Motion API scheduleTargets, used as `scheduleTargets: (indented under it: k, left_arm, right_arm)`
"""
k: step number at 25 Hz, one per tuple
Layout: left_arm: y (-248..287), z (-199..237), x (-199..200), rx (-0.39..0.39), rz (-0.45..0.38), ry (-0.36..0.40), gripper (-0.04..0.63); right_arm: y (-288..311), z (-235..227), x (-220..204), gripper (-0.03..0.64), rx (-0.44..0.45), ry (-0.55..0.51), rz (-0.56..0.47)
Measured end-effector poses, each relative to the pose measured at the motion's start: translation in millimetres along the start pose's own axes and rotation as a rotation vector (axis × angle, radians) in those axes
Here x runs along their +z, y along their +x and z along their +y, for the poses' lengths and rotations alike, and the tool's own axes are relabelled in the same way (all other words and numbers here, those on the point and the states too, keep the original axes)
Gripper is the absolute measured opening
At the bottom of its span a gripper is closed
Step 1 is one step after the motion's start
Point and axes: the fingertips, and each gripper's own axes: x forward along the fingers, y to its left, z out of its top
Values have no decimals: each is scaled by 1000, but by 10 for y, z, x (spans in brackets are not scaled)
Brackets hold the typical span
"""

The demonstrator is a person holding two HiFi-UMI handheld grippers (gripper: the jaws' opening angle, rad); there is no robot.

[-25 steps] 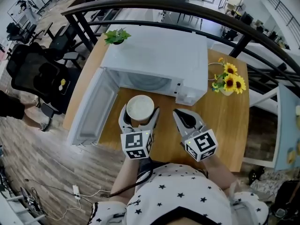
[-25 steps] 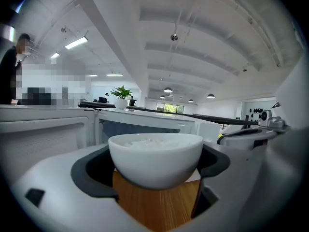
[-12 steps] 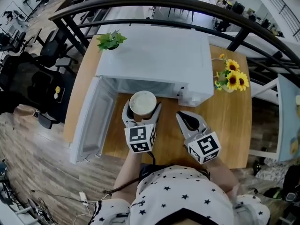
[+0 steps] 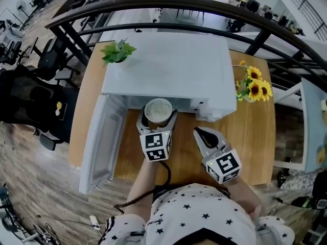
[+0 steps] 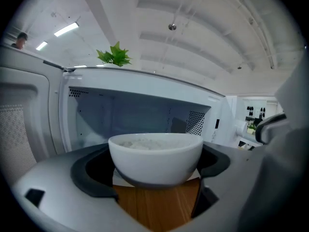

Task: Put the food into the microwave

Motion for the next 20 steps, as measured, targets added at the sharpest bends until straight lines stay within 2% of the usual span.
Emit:
scheduleTargets:
  k: [20]
  left_arm:
    - [752, 232, -212, 11, 88, 15, 503]
  right_arm:
    - [261, -60, -163, 6, 24, 35, 61]
